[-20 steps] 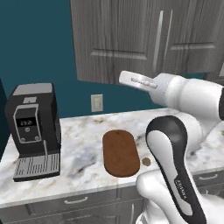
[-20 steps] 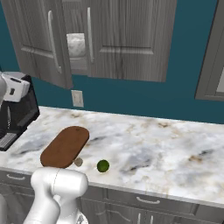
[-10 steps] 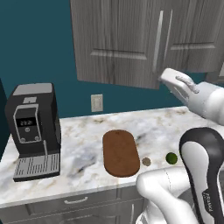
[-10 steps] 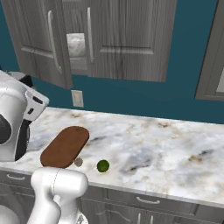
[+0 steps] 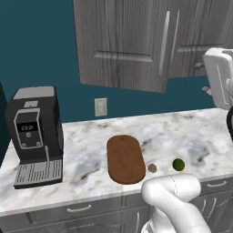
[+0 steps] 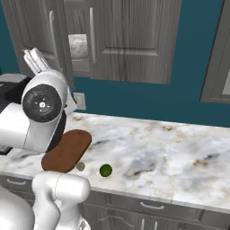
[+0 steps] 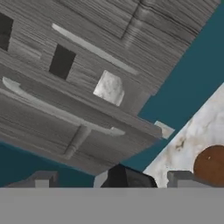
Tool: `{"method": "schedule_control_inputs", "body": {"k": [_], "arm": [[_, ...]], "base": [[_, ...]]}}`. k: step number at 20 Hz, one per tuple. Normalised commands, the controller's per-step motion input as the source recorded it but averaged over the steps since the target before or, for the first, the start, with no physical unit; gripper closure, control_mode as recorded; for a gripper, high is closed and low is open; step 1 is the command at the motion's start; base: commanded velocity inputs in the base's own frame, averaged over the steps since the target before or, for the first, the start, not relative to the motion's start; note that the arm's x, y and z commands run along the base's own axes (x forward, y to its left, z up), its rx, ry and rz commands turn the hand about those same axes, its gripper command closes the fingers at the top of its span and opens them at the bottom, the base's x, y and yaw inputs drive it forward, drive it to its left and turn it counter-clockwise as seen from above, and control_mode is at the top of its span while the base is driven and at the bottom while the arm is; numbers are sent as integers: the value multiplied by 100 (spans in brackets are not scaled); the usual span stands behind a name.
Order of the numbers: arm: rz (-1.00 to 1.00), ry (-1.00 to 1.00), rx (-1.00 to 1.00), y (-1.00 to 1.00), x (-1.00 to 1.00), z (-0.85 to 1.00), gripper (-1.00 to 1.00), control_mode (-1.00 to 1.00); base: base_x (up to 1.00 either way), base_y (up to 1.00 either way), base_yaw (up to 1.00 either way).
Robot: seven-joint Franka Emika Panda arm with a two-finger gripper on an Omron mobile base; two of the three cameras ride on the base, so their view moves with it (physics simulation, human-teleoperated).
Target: Open the cabinet. Place the bowl and condiment on the counter. Then place the lime and garlic on the cutting board.
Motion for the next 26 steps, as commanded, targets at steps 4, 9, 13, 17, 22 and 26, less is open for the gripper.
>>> {"method": "schedule_control_inputs", "body": {"k": [4, 9, 13, 17, 22, 26], "arm": [[0, 34, 14, -16, 30, 34, -100, -100], [0, 22, 23, -9, 8, 1, -100, -100], [0, 4, 33, -8, 1, -30, -100, -100], [2, 0, 31, 0, 13, -55, -100, -100], [8, 0, 18, 0, 13, -56, -100, -100], [18, 0, 9, -9, 14, -1, -100, -100]], "base": [[0, 0, 0], [0, 0, 0], [0, 0, 0], [0, 0, 0], [0, 0, 0], [0, 0, 0]]}}
